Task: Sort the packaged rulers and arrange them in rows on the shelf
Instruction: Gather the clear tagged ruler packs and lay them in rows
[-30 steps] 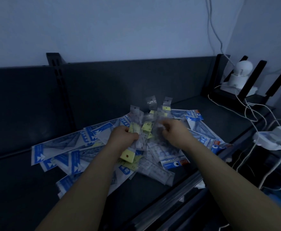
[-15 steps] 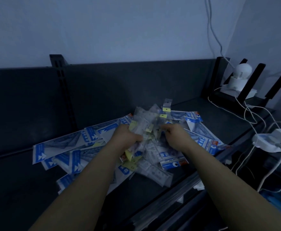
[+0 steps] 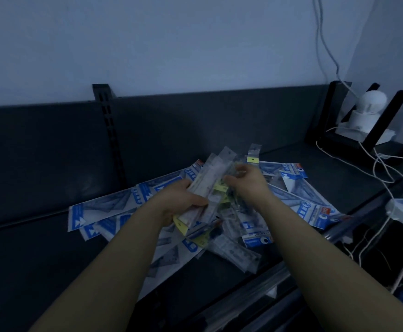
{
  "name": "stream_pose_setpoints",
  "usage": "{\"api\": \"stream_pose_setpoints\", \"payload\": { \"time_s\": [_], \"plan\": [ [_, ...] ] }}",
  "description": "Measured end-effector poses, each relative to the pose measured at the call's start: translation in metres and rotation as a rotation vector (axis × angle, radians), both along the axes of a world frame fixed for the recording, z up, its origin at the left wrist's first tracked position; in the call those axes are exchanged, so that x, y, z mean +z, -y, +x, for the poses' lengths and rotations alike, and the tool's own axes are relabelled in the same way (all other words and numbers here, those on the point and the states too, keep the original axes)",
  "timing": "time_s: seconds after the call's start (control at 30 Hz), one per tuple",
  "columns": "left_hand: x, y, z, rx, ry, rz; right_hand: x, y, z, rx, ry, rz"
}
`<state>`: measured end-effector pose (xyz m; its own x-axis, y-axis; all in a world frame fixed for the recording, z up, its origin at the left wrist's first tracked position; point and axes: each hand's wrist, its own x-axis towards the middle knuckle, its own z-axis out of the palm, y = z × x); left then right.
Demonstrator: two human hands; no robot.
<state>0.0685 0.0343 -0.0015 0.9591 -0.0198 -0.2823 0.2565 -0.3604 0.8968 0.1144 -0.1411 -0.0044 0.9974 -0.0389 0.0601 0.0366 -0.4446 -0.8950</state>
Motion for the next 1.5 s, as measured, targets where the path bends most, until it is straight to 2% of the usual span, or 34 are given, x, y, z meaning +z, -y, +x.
{"api": "stream_pose_setpoints", "payload": {
  "time_s": [0.1, 0.23, 0.33, 0.5, 0.63, 0.77, 0.9, 1.1, 1.2, 1.5],
  "plan": [
    [0.001, -0.002, -0.005, -0.010, 0.007, -0.034, 0.000, -0.001, -0.004, -0.042, -0.026, 0.172],
    [0.004, -0.002, -0.015, -0.025, 0.050, -0.085, 0.004, 0.002, -0.022, 0.098, -0.154, 0.417],
    [0.007, 0.004, -0.023, -0.027, 0.088, -0.118, 0.010, 0.004, -0.039, 0.154, -0.144, 0.397],
    [0.021, 0.017, -0.035, -0.067, 0.104, -0.209, 0.023, 0.013, -0.054, 0.103, -0.028, 0.370],
    [0.025, 0.011, -0.046, -0.021, 0.134, -0.216, 0.026, 0.006, -0.060, 0.095, -0.011, 0.423],
    [0.024, -0.012, -0.064, 0.042, 0.143, -0.209, 0.020, -0.017, -0.065, 0.115, -0.017, 0.370],
    [0.021, -0.045, -0.092, 0.121, 0.148, -0.219, 0.018, -0.054, -0.086, 0.176, -0.025, 0.405],
    [0.023, -0.113, -0.159, 0.250, 0.194, -0.199, 0.026, -0.126, -0.137, 0.383, 0.005, 0.328],
    [0.025, -0.156, -0.207, 0.334, 0.233, -0.160, 0.031, -0.176, -0.173, 0.453, 0.000, 0.345],
    [0.026, -0.295, -0.379, 0.630, 0.249, -0.263, 0.030, -0.343, -0.305, 0.724, -0.060, 0.379]
  ]
}}
